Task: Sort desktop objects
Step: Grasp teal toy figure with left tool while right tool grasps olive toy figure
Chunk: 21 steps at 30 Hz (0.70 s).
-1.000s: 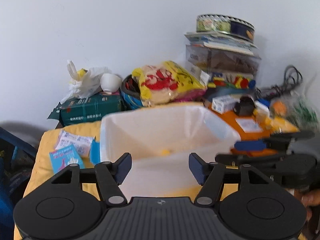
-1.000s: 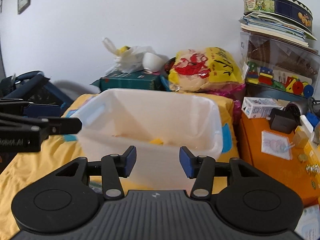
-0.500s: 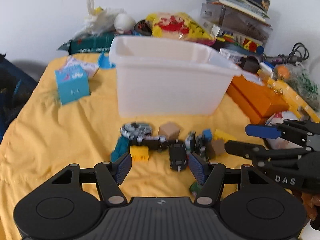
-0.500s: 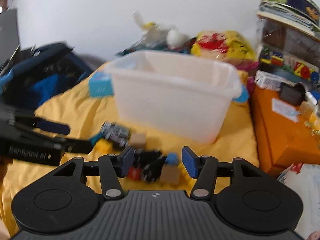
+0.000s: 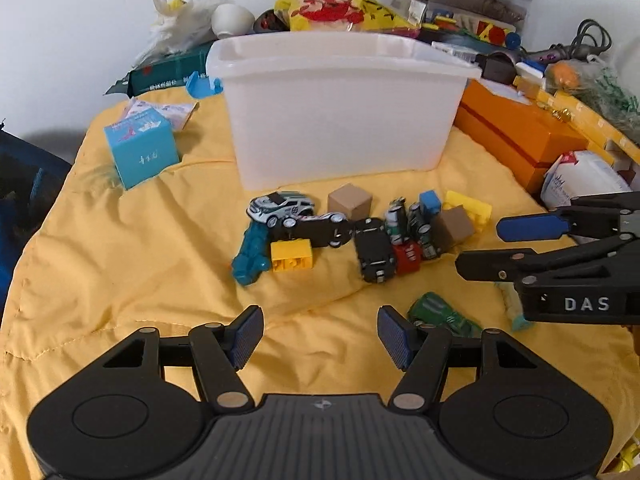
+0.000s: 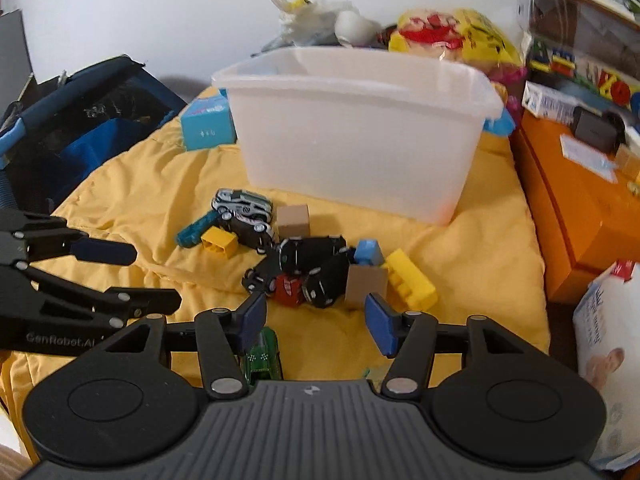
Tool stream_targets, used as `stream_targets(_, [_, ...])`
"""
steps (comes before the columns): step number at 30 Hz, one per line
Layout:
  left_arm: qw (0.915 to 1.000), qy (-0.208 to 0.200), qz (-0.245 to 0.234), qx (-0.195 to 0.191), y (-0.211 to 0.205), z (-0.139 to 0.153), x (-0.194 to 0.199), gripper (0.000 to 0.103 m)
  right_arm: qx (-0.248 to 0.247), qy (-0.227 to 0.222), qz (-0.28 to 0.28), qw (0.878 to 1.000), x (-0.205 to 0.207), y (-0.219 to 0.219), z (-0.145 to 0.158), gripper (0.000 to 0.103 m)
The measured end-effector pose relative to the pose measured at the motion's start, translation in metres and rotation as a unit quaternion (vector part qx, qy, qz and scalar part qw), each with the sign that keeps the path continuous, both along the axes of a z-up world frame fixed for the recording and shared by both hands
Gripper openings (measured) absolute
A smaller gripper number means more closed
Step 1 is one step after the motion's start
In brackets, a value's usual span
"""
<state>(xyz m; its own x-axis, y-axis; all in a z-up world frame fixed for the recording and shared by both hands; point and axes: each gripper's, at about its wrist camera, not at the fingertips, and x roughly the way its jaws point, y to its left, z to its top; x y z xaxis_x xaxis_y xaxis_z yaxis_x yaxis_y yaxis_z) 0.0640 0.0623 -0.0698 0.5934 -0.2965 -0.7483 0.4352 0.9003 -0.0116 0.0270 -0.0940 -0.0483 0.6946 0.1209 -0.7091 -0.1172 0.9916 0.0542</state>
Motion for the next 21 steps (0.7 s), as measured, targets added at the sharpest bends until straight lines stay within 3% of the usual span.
stream_targets(4, [0.9988, -0.039, -0.001, 0.031, 0.002, -0.003, 0.018, 0.067, 0.007, 0.011, 0.001, 1.0, -0.002, 0.004, -0.004, 0.055])
stream_targets(6, [0.9986, -0.04, 0.002, 0.035, 0.006, -0.007, 0.036, 0.065, 0.004, 0.013, -0.002, 1.0, -0.005, 0.006, -0.005, 0.055])
stream_targets(11, [0.9994, -0.02, 0.002, 0.029, 0.014, -0.019, 0.076, 0.045, 0.004, 0.018, -0.02, 1.0, -0.009, 0.003, -0.006, 0.055])
stream_targets(17, [0.9995, -0.001, -0.031, 0.003, 0.013, -0.026, 0.098, 0.041, 0.004, 0.027, -0.031, 0.999, -0.011, 0.002, -0.012, 0.055])
stream_targets(21, [0.9965, 0.058, -0.014, -0.059, 0.024, -0.03, 0.119, 0.042, 0.002, 0.028, -0.029, 0.999, -0.009, 0.003, -0.014, 0.055])
